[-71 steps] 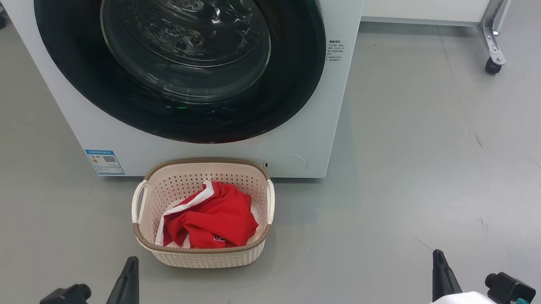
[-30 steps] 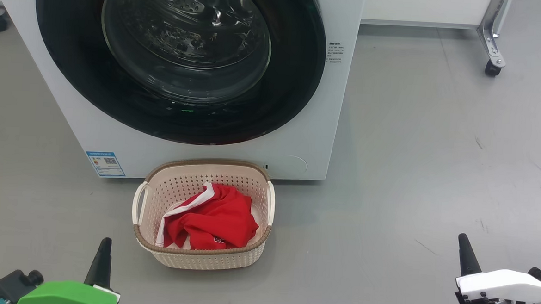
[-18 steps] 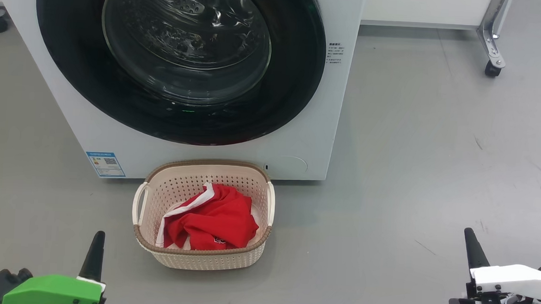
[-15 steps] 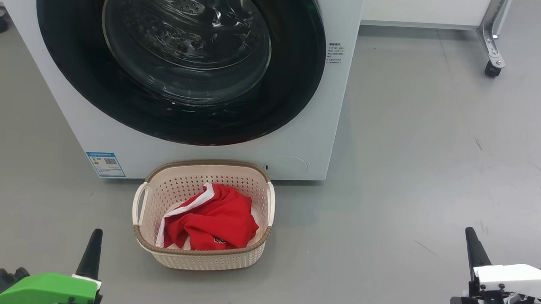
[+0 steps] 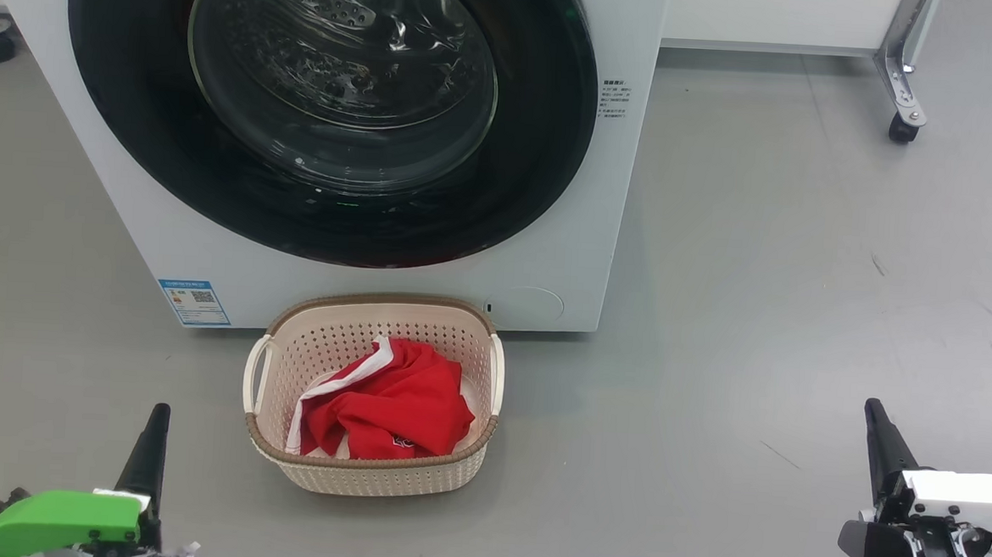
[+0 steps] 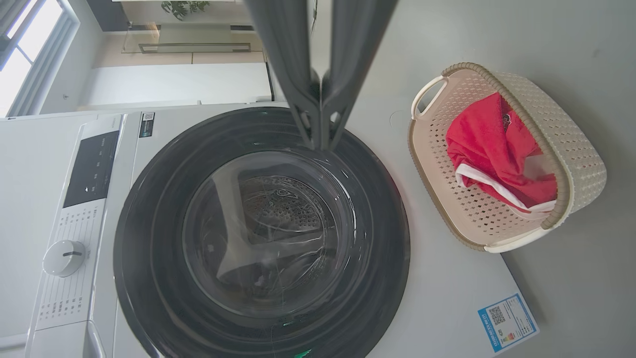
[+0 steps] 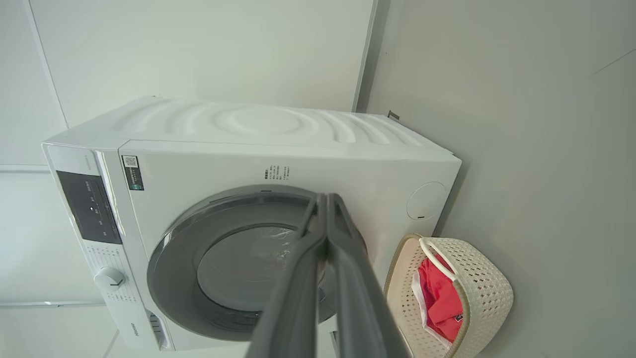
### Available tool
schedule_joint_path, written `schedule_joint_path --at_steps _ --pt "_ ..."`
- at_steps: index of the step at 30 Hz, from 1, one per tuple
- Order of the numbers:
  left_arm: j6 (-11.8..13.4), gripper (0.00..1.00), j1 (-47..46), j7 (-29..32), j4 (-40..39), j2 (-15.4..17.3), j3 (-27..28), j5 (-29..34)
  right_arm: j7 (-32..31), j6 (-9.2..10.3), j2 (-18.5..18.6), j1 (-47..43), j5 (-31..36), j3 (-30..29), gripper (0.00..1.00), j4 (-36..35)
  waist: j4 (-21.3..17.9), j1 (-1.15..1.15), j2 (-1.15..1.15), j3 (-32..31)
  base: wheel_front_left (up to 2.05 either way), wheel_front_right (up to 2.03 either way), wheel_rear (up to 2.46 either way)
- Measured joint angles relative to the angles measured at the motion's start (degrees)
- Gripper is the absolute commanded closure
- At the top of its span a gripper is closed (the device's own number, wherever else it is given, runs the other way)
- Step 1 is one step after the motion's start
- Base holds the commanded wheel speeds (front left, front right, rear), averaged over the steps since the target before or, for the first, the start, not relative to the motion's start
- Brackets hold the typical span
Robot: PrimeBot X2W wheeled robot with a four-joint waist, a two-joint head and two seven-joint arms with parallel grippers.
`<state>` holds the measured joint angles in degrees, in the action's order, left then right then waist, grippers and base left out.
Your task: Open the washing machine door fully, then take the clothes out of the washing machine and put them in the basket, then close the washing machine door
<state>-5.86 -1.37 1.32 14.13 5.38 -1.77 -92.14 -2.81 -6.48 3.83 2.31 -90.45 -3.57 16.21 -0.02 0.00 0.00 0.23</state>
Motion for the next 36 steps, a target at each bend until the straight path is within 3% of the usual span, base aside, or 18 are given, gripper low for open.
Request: schedule_joint_path --at_steps 5,36 --pt "-0.6 1.0 -0.8 0.9 0.3 0.0 1.0 -3.6 -0.8 -0.03 0.1 0.8 -3.9 -0.8 1.0 -0.1 0.0 0.0 0.0 0.0 0.0 0.0 0.0" --pt "-1.0 1.0 -1.1 0.9 1.2 0.0 1.3 -3.6 -1.0 -0.19 0.2 0.8 -3.9 -1.0 1.0 -0.1 0.0 0.0 0.0 -0.1 0.0 0.0 0.0"
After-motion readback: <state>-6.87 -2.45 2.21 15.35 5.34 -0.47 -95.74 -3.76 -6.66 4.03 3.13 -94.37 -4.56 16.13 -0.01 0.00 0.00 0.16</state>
